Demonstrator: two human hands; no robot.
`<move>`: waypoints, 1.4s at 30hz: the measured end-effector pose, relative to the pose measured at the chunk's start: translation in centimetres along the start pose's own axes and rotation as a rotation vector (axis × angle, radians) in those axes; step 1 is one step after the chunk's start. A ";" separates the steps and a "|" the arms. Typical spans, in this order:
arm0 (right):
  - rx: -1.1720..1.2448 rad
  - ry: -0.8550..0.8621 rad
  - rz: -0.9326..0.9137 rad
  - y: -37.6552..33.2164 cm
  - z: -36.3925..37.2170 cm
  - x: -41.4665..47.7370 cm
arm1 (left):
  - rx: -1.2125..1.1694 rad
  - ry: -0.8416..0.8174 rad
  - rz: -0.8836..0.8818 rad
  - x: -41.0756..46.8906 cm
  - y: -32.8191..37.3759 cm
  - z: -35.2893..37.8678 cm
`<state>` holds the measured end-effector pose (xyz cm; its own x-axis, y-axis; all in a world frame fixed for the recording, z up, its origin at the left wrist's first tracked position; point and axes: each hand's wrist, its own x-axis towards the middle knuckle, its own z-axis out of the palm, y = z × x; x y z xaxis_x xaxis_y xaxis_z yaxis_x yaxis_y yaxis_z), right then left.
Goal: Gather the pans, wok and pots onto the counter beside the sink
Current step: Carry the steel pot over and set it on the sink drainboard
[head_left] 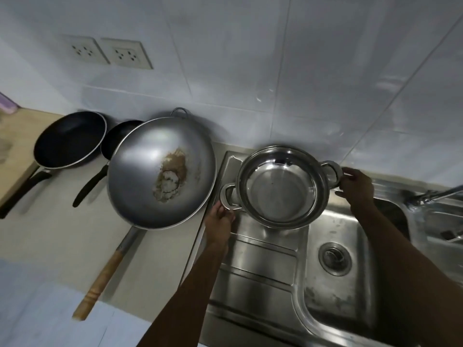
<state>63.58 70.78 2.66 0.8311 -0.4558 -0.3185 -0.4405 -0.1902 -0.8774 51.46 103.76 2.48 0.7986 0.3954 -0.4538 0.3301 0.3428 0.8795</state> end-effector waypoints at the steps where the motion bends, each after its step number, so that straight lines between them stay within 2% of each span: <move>1: 0.004 -0.004 0.008 0.1 0.1 -0.1 | 0.011 -0.006 0.015 -0.1 -0.1 -0.1; 7: 0.015 -0.039 0.009 1.3 0.0 -0.6 | 0.099 0.017 0.078 0.0 -0.1 -0.4; 15: -0.012 -0.059 -0.021 1.5 -0.1 -0.9 | 0.098 0.006 0.063 -0.8 -0.1 -0.4; 23: 0.032 -0.161 -0.020 1.2 -1.0 -4.2 | 0.111 -0.011 0.038 -2.7 0.3 -1.2; 28: -0.144 -0.176 -0.140 1.0 -1.7 -8.6 | 0.185 -0.063 -0.014 -4.9 1.1 -1.8; 32: -0.382 -0.181 -0.330 1.2 -1.8 -13.1 | 0.422 -0.136 0.082 -6.7 1.2 -2.3; 37: -0.531 -0.183 -0.525 2.4 -2.7 -19.5 | 0.804 -0.312 0.185 -9.2 1.3 -2.9; 39: -0.637 -0.183 -0.542 3.2 -3.5 -22.3 | 1.039 -0.348 0.329 -10.6 1.1 -3.4; 42: -0.798 -0.138 -0.553 5.0 -5.0 -26.3 | 1.294 -0.412 0.635 -13.1 0.4 -3.5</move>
<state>37.81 77.46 8.42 0.9994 -0.0289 -0.0192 -0.0344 -0.9015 -0.4314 39.36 101.66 8.28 0.9851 -0.1517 -0.0811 -0.0874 -0.8472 0.5240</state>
